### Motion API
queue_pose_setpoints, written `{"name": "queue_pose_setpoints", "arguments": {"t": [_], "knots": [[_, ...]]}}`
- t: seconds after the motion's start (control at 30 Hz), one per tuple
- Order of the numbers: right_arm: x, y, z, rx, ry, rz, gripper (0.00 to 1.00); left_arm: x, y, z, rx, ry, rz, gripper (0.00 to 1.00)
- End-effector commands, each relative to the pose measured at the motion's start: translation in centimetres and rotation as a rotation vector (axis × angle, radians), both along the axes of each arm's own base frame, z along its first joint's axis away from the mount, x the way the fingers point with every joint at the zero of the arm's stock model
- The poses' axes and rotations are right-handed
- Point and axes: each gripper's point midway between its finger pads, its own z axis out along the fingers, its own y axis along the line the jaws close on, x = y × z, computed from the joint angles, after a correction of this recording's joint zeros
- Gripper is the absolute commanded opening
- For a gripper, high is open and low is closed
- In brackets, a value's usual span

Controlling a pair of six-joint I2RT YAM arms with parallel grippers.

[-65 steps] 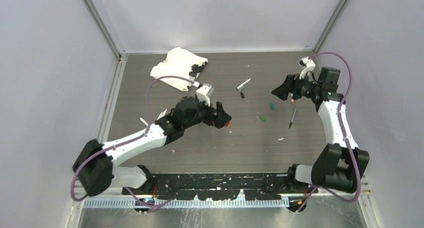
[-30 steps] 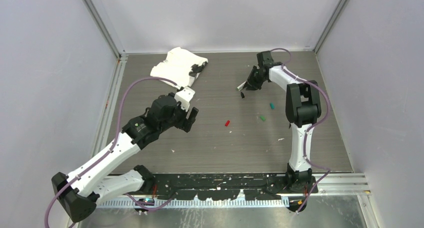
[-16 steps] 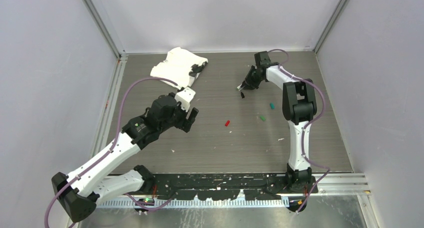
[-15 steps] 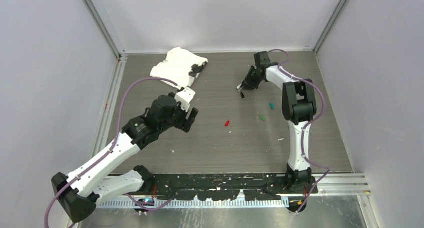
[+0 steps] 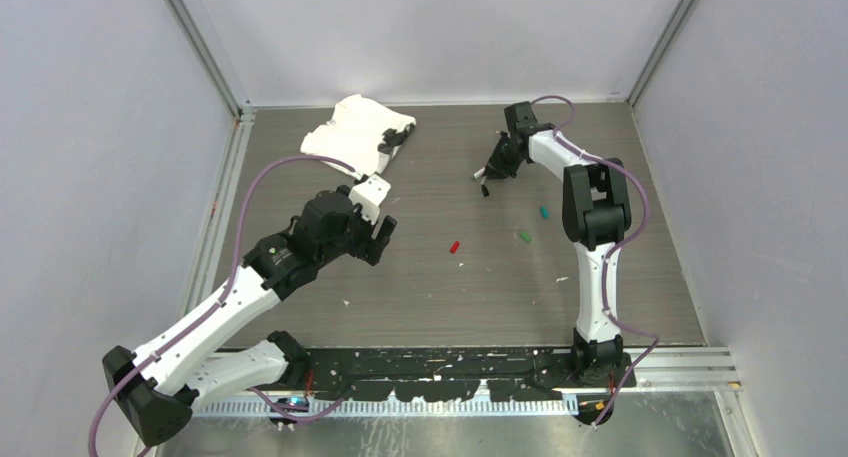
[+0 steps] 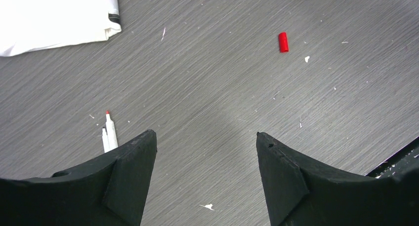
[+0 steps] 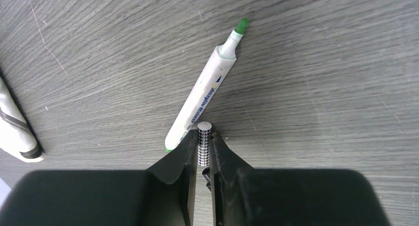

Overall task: Insert the pens into the pen caps
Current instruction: Pick up the pen cap from the center of the board.

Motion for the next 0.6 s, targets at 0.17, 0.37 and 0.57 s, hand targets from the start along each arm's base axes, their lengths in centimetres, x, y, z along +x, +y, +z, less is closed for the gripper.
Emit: {"name": "queue_pose_setpoints", "arguments": {"t": [0.17,0.37,0.57], "knots": [[0.1,-0.8,0.7,-0.13,-0.04,0.078,0.21,0.1,0.2,1.2,-0.023,-0.036,0.002,0.74],[-0.4,-0.9,0.2,-0.193,-0.036,0.142,0.3,0.0,0.2,1.2,-0.026,-0.038,0.0,0.74],[-1.2,-0.9,-0.4,-0.237,-0.019,0.192,0.3,0.0,0.2,1.4,-0.032,-0.045,0.001,0.74]]}}
